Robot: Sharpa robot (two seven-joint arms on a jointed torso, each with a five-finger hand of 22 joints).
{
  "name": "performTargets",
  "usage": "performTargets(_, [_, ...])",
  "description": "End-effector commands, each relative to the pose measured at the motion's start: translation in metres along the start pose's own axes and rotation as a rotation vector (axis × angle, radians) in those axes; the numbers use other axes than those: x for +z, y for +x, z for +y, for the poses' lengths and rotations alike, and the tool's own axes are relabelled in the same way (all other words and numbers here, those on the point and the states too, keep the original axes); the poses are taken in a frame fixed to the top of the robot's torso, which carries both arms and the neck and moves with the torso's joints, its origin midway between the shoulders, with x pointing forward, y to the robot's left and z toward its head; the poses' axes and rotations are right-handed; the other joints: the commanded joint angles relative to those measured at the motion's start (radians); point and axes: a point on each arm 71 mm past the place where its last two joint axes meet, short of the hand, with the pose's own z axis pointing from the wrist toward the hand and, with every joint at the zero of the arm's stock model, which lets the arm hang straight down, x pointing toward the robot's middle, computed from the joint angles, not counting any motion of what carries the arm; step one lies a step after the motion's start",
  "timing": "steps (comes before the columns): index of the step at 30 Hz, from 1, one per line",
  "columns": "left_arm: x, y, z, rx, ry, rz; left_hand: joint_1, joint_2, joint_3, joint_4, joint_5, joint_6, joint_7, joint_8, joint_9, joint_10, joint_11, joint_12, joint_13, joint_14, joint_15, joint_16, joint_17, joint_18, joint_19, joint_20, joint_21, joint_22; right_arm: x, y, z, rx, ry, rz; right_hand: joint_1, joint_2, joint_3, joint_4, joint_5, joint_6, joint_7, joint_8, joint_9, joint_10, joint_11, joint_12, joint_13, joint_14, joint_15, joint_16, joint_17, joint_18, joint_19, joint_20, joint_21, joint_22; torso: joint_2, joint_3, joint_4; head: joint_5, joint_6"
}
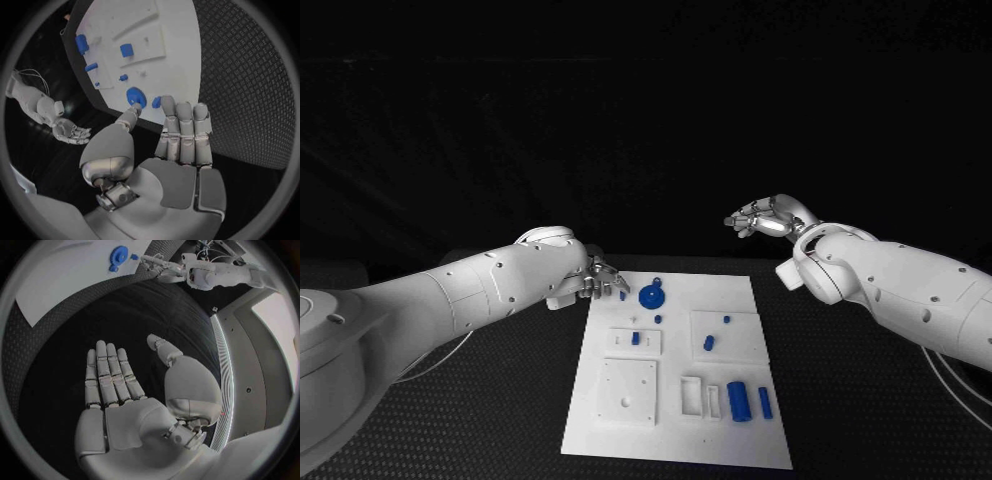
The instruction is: Assemble the parts on the task board
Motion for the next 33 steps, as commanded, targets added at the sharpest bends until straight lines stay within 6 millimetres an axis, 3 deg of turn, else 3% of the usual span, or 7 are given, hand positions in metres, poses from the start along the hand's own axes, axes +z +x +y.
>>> performTargets(1, [0.0023, 0.0034, -0.0012, 0.004, 0.014, 0.006, 0.004, 0.012, 0.000, -0.004, 0.005, -0.007, -0.004, -0.005, 0.001, -0.007, -0.002, 0.004, 0.001, -0.007, 0.002, 0.006, -0.001, -0.007, -0.009, -0.083, -0.004, 0.002, -0.0002, 0.0012, 0.0014, 0.003, -0.009, 0.009, -0.008, -0.001, -0.005, -0.002, 0.004, -0.007, 0.019, 0.005, -0.001, 0.005, -0.001, -0.004, -0.001, 0.002, 0.006, -0.005, 0.001, 0.001, -0.007, 0.003, -0.005, 0.002, 0.001, -0.0001, 0.0002, -0.002, 0.000])
performTargets(21, [0.0059, 0.0025, -0.0002, -0.023, 0.020, -0.003, 0.005, 0.020, -0.005, -0.010, 0.008, -0.011, -0.003, -0.006, 0.001, -0.004, -0.002, 0.009, 0.004, -0.005, 0.001, 0.011, -0.001, -0.007, -0.005, -0.084, -0.003, 0.006, 0.0002, 0.0037, 0.0034, 0.005, -0.011, 0.012, -0.007, -0.001, -0.005, -0.002, 0.004, -0.007, 0.019, 0.005, -0.002, 0.006, -0.001, -0.005, -0.001, 0.003, 0.006, -0.006, 0.002, 0.002, -0.006, 0.003, -0.006, 0.003, 0.001, 0.0003, 0.0019, -0.008, -0.011])
performTargets(33, [0.0079, 0.0016, -0.0053, -0.045, 0.035, -0.011, 0.014, 0.039, -0.006, -0.021, 0.013, -0.010, -0.004, -0.004, 0.003, -0.004, -0.002, 0.012, 0.005, -0.004, 0.000, 0.015, -0.003, -0.006, -0.003, -0.084, -0.002, 0.010, 0.0011, 0.0056, 0.0046, 0.006, -0.013, 0.015, -0.007, -0.001, -0.005, -0.002, 0.004, -0.007, 0.019, 0.005, -0.003, 0.006, -0.001, -0.005, -0.001, 0.003, 0.006, -0.006, 0.002, 0.002, -0.006, 0.003, -0.006, 0.003, 0.000, 0.0005, -0.0002, -0.009, -0.008])
